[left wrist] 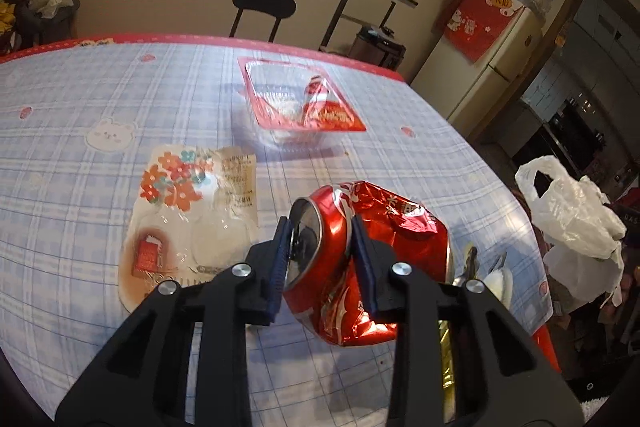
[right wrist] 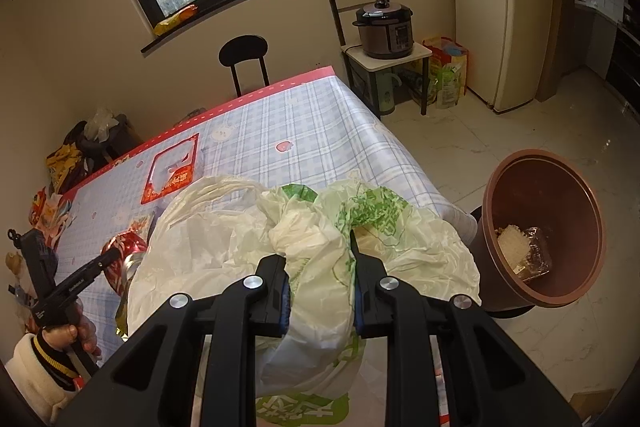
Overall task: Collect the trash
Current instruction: 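Grasp the crushed red can with the left gripper while the right holds the bag, then carry the bag and can to the brown bin and release the bag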
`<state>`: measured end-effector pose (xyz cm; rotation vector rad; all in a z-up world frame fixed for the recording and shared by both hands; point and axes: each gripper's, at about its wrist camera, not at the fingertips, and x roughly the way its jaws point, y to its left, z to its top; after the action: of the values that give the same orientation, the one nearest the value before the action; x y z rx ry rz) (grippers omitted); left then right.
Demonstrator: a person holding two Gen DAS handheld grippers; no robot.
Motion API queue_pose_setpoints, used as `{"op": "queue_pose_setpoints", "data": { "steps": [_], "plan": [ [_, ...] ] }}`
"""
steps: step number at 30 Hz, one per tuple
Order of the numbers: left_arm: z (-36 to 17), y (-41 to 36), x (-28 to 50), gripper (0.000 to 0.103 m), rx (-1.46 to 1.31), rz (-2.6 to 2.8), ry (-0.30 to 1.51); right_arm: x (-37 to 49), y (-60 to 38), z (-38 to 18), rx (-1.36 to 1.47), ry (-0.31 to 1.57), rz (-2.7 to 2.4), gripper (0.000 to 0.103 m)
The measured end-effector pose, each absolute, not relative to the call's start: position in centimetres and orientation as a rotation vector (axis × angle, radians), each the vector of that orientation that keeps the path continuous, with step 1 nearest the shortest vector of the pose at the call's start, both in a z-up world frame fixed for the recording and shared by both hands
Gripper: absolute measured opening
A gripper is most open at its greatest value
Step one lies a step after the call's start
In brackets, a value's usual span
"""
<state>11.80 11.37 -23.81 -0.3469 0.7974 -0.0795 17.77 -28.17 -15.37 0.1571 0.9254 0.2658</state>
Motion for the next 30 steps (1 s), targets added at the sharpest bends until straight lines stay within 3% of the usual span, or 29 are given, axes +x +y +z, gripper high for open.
{"op": "queue_pose_setpoints", "data": {
  "steps": [15, 30],
  "plan": [
    [-14.4, 15.3, 3.0, 0.033, -0.396, 0.179, 0.609, 17.0, -27.8, -12.5, 0.210, 0.839, 0.343, 0.023],
    [-11.0, 13.5, -2.8, 0.033, -0.428, 0.250, 0.551, 17.8, -26.6, -11.3, 0.179, 0.847, 0.453, 0.023]
  ]
}}
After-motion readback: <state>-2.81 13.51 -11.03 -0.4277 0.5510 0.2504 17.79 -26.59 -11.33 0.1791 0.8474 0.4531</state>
